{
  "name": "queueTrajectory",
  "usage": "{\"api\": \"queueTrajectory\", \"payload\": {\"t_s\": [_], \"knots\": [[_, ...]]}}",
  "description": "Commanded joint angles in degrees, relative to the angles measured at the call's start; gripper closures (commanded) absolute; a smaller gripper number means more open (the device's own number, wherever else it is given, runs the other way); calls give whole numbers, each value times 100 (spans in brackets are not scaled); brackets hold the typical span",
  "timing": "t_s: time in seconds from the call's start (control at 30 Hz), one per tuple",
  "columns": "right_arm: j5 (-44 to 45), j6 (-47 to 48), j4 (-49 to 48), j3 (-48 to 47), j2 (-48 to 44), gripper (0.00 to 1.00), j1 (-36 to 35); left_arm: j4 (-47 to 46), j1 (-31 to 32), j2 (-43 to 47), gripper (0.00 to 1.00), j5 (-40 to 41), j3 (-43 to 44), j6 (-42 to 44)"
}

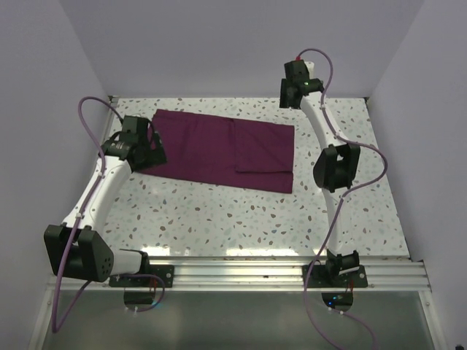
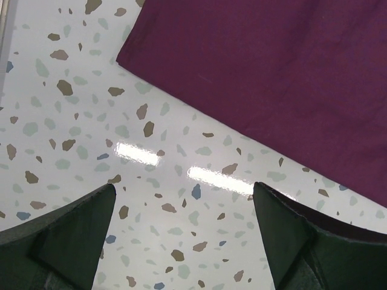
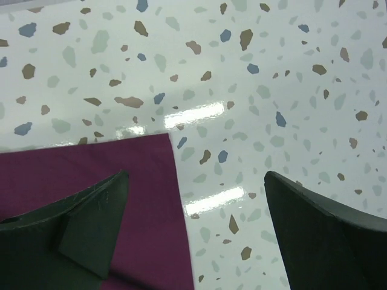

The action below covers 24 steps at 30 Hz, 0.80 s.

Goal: Open and lay out the surgical kit
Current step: Open the surgical kit at the center of the board.

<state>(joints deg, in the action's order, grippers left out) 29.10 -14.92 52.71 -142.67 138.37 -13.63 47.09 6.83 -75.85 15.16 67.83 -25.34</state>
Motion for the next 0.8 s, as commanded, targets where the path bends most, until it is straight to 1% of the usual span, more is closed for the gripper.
{"api": "queueTrajectory", "payload": {"t_s": [0.0,0.03,0.1,0.13,0.17,0.23,0.27,0.3,0.37,0.4,0.5,0.53,0.57,0.6,0.63,0.67,0.77], "knots": [[-44,43,-437,-86,-213,2,-254,195,11,35,0,-4,213,135],[-219,-28,-437,10,-309,2,-263,187,20,53,0,-4,187,135],[-938,-282,-489,589,-766,2,-368,151,11,88,0,-30,73,117],[-1194,-336,-672,870,-967,2,-430,116,11,97,0,-39,29,83],[-1614,-380,-779,1456,-1283,2,-526,107,11,115,0,-83,-41,65],[-1855,-424,-1050,1995,-1583,2,-912,64,11,123,0,-127,-112,3],[-1916,-424,-1130,2441,-1689,2,-1070,46,11,132,0,-171,-173,-14],[-2030,-468,-1183,2637,-1838,2,-1376,-6,20,167,0,-180,-209,-32],[-2075,-564,-1272,3015,-1857,2,-1633,-51,11,211,0,-224,-296,-41],[-2119,-687,-1272,3087,-1796,6,-1817,-60,11,238,0,-232,-314,-50],[-2347,-890,-1167,3097,-1577,14,-2056,-69,20,273,0,-233,-367,-50],[-2374,-890,-966,3009,-1332,16,-2108,-77,11,290,0,-233,-385,-50],[-2322,-873,-825,2712,-1199,19,-2170,-86,11,334,0,-224,-411,-50],[-2260,-820,-658,2553,-1041,23,-2275,-95,11,352,0,-215,-420,-50],[-2129,-811,-430,2421,-831,24,-2328,-95,11,378,0,-206,-446,-50],[-2076,-802,-350,2263,-733,29,-2355,-104,11,413,0,-198,-464,-50],[-1857,-820,-130,2113,-522,34,-2372,-95,11,484,0,-180,-508,-58]]}}
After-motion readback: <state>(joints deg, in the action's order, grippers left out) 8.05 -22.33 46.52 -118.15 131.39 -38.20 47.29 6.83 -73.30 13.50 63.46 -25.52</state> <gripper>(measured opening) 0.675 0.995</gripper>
